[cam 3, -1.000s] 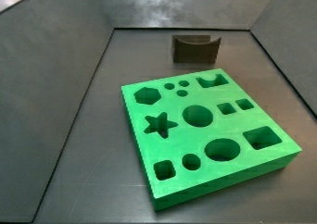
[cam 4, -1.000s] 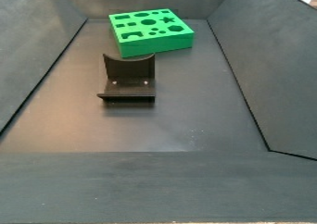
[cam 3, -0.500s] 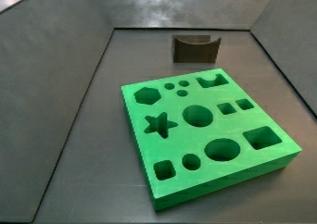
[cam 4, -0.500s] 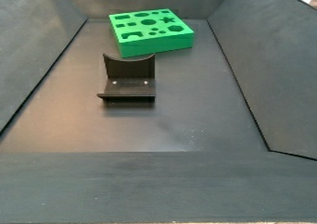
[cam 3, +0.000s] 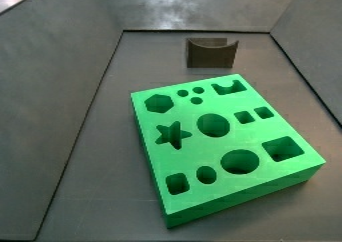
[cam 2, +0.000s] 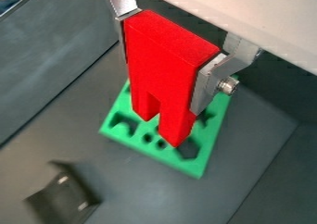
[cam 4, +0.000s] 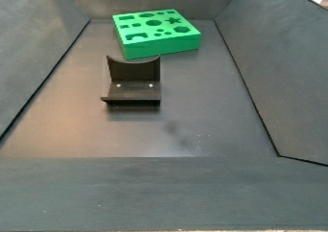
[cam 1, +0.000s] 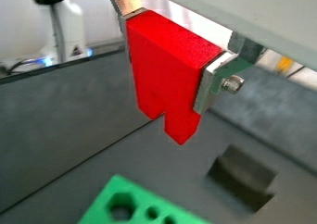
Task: Pick up the double-square object. Move up. Rotate the double-square object. Place the double-square object on the fixture. Regrasp the double-square object. Move to above the board. Insert the double-square object.
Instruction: Move to above the board, then insert the double-square object.
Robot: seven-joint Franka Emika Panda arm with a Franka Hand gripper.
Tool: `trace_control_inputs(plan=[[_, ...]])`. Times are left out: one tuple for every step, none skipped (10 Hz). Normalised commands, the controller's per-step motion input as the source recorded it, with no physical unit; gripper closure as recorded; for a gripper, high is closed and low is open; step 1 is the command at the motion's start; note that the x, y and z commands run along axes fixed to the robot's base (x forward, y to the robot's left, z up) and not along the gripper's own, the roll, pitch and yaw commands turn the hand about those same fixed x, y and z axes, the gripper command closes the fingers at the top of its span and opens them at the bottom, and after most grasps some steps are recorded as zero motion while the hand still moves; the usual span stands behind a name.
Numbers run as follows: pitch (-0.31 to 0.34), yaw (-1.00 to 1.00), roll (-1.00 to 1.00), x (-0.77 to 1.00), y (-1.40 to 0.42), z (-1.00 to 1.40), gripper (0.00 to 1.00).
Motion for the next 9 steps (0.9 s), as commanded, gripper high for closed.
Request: trace_control_inputs(plan=[[-0.099, -0.02, -0.98, -0.15, -0.11, -0.02, 1.0], [-0.084, -0.01, -0.65, -0.08, 0.01, -0.01, 1.0], [-0.068, -0.01, -0.43, -0.06, 0.02, -0.01, 1.0], [-0.055, 0.0, -0.31, -0.05, 0.01, 0.0, 1.0], [0.0, 0.0, 0.0, 0.03, 0.0, 0.0, 1.0], [0.0, 0.0, 0.0, 0.05, 0.0, 0.0, 1.0], [0.0, 0.0, 0.0, 0.03, 0.0, -0.01, 1.0], [-0.01, 0.0, 0.0, 0.02, -0.03, -0.05, 1.0], [-0.011, 0.0, 0.0, 0.13, -0.11, -0.15, 1.0]])
